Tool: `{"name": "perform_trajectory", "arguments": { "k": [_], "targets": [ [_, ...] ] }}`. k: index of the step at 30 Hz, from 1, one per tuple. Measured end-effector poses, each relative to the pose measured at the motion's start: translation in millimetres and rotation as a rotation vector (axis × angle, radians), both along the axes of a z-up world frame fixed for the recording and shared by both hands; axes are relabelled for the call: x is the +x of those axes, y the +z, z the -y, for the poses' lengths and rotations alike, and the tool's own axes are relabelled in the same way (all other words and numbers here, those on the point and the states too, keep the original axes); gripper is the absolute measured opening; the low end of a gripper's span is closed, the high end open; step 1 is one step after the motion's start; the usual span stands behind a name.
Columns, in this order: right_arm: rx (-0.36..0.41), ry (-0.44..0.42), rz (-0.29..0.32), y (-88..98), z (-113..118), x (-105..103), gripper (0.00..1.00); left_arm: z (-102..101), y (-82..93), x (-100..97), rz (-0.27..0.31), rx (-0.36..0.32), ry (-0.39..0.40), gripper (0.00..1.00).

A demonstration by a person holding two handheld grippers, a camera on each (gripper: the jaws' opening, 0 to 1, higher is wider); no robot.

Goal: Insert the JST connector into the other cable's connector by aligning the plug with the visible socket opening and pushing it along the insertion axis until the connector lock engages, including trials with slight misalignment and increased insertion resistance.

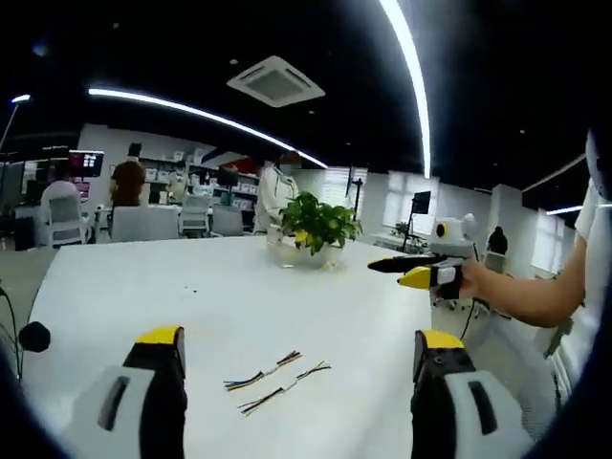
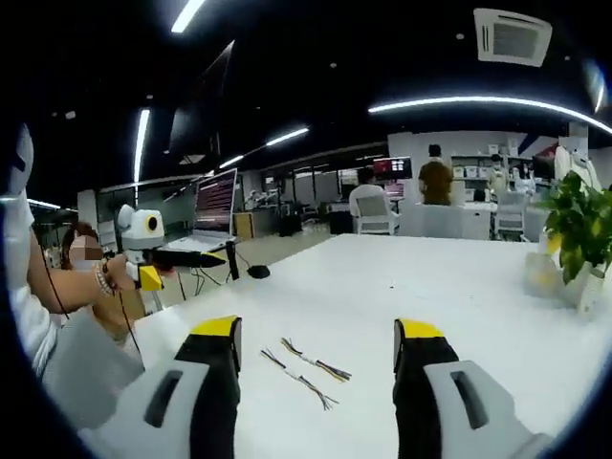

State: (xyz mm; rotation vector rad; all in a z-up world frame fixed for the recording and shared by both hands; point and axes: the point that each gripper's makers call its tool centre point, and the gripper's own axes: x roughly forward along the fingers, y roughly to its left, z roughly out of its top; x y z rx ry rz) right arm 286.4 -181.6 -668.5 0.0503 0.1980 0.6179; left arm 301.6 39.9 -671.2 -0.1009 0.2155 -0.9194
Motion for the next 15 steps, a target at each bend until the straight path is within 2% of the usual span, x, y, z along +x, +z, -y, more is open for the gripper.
{"name": "perform_trajectory", "arguments": {
  "k": [4,6,9,15],
  "targets": [
    [0.015,-0.058,-0.012,-0.9,17.3,-21.3,0.64,-10.0,-0.3,-21.7,0.013,-0.007,0.033,0.99],
    [0.023,-0.079,-0.024,-3.0,23.1,-33.6,0.64,-16.3,-6.2,-33.1,-0.011,0.007,0.052,0.99],
    [-0.007,-0.111,-0.049,-11.4,30.1,-49.9,0.65,-28.2,-15.6,-47.9,-0.027,0.038,0.085,0.99],
    [-0.028,-0.098,-0.101,-30.7,23.1,-77.3,0.67,-46.9,-31.1,-71.8,-0.080,0.080,0.131,0.99]
  ]
}}
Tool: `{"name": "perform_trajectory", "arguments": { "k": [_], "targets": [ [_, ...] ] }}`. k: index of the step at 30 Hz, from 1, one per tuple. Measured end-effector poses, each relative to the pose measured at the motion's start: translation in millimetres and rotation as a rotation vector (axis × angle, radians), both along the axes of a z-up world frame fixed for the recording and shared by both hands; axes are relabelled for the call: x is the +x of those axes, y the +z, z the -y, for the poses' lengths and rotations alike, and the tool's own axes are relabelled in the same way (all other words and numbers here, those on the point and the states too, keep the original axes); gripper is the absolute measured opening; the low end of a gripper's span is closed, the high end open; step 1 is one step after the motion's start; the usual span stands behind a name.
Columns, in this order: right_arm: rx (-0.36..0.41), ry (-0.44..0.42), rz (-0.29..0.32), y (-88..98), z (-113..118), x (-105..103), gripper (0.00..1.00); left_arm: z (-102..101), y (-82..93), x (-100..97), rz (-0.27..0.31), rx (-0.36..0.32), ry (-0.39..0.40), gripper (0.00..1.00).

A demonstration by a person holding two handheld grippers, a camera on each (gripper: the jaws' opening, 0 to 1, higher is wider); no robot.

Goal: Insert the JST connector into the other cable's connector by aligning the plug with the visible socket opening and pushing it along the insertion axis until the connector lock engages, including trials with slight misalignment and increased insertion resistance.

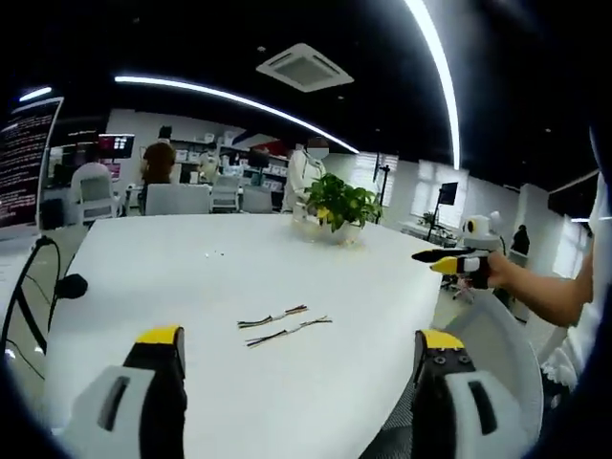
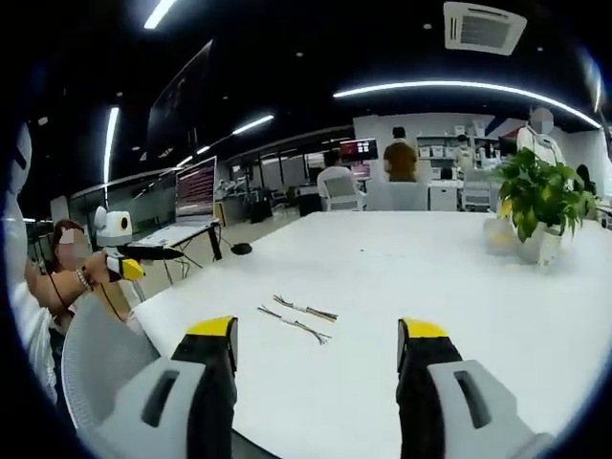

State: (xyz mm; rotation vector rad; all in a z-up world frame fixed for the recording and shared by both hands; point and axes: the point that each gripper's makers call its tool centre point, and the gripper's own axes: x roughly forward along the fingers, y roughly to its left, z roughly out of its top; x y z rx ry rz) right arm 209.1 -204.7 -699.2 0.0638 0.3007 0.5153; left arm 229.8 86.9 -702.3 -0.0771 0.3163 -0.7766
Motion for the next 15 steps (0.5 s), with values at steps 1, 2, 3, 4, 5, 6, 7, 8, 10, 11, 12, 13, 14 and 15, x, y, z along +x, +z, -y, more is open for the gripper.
{"name": "perform_trajectory", "arguments": {
  "k": [1,2,3,4,5,6,7,8,10,11,12,13,14,15],
  "targets": [
    [-0.002,0.003,-0.004,-2.2,-0.8,-2.5,0.67,-0.8,-0.5,-3.6,-0.003,-0.004,0.001,0.99],
    [-0.005,0.006,-0.007,-4.0,-2.3,-4.6,0.66,-1.3,-1.6,-8.4,-0.015,-0.013,0.004,0.99],
    [-0.005,0.010,-0.014,-6.8,-4.2,-6.8,0.66,-1.2,-2.2,-12.1,-0.019,-0.018,0.002,0.99],
    [-0.008,0.013,-0.022,-9.3,-5.5,-8.0,0.66,-0.8,-2.3,-14.9,-0.015,-0.024,0.000,0.98],
    [-0.008,0.018,-0.030,-12.4,-7.2,-9.4,0.66,-0.6,-3.0,-18.5,-0.012,-0.034,0.001,0.97],
    [-0.007,0.021,-0.036,-14.3,-8.7,-10.2,0.66,-0.6,-4.8,-20.7,-0.018,-0.038,0.003,0.96],
    [-0.009,0.026,-0.047,-17.6,-10.7,-11.8,0.66,-0.5,-10.3,-24.8,-0.044,-0.037,0.004,0.96],
    [-0.015,0.030,-0.052,-19.8,-12.6,-12.9,0.65,-0.8,-14.0,-26.8,-0.058,-0.033,0.007,0.96],
    [-0.028,0.047,-0.066,-24.5,-17.3,-15.8,0.65,-1.1,-19.0,-31.9,-0.060,-0.020,0.013,0.95],
    [-0.056,0.055,-0.074,-28.0,-17.8,-17.6,0.65,-1.3,-20.1,-33.8,-0.060,-0.017,0.015,0.94],
    [-0.071,0.059,-0.075,-29.7,-18.0,-18.4,0.64,-1.2,-21.1,-35.7,-0.060,-0.016,0.016,0.92],
    [-0.075,0.058,-0.077,-31.1,-18.2,-19.1,0.64,-1.6,-22.3,-37.2,-0.061,-0.016,0.020,0.91],
    [-0.074,0.057,-0.078,-31.5,-18.1,-19.4,0.64,-2.2,-23.3,-37.4,-0.063,-0.019,0.029,0.91],
    [-0.075,0.058,-0.081,-33.6,-17.6,-20.3,0.64,-1.8,-24.8,-38.3,-0.071,-0.026,0.033,0.92]
  ]
}}
